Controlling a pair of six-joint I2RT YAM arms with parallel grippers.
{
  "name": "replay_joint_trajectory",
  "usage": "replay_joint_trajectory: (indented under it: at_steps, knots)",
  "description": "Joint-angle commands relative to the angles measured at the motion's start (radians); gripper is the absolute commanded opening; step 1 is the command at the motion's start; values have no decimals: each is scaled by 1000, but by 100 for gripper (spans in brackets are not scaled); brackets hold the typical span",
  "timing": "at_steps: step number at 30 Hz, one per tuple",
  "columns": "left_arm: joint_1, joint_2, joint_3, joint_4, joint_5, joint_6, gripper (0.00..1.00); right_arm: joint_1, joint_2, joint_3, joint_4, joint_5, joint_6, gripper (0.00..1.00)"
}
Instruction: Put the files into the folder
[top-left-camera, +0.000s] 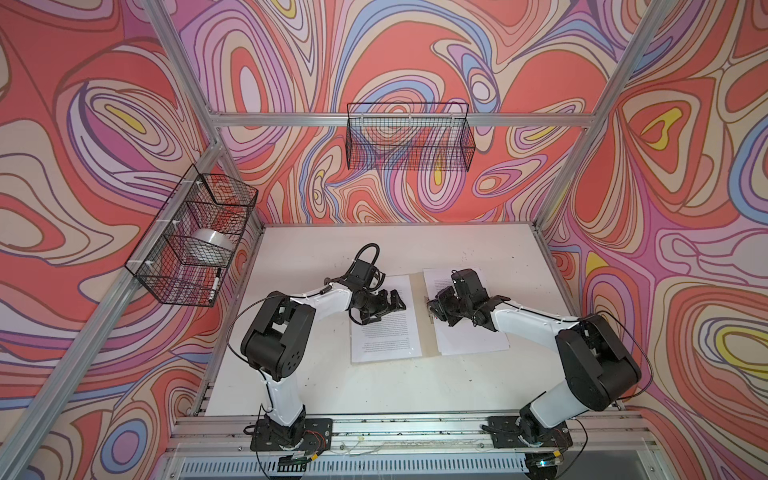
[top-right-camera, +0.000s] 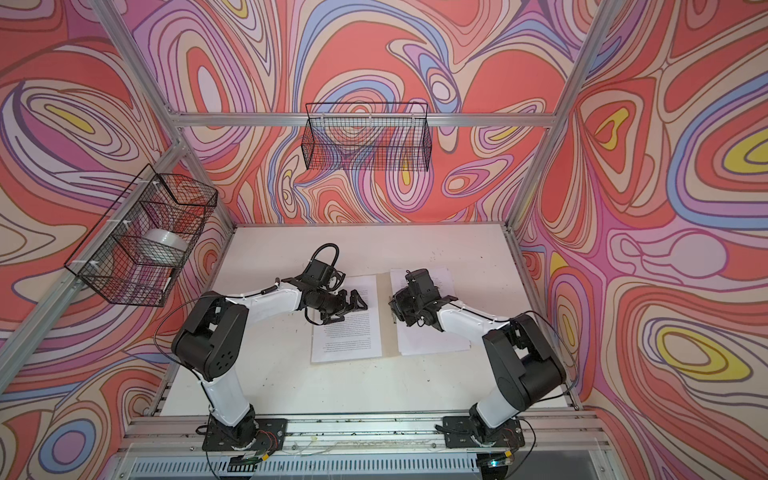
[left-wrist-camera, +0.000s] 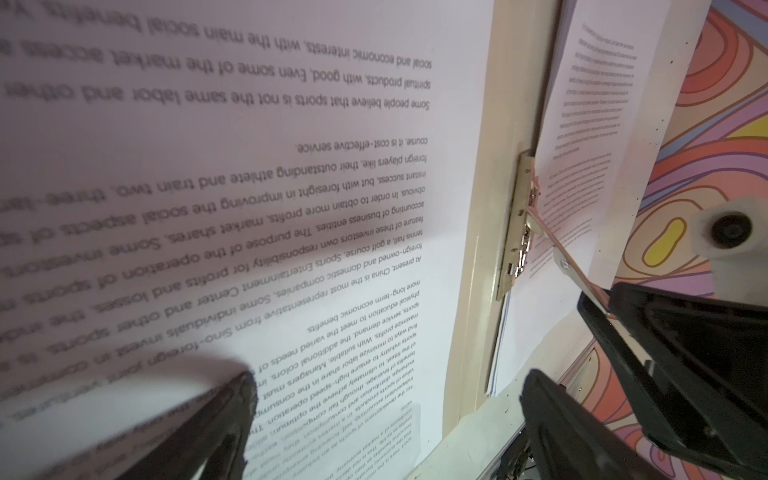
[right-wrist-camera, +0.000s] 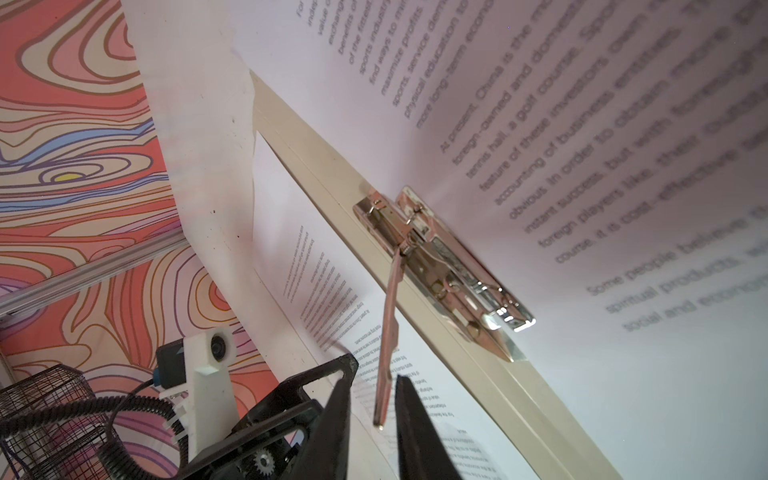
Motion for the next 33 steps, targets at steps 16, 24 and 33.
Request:
replay_joint_trajectory:
  at_steps: [16, 24, 33]
  knots:
    - [0, 45, -9, -16, -14, -11, 100, -25, -25, -24, -27, 3, -13, 18]
    - [0, 44, -12, -18, -15, -12, 100, -24, -15, -27, -17, -5, -8, 11]
    - [0, 49, -10, -18, -16, -16, 100, -24, -32, -41, -43, 7, -10, 0]
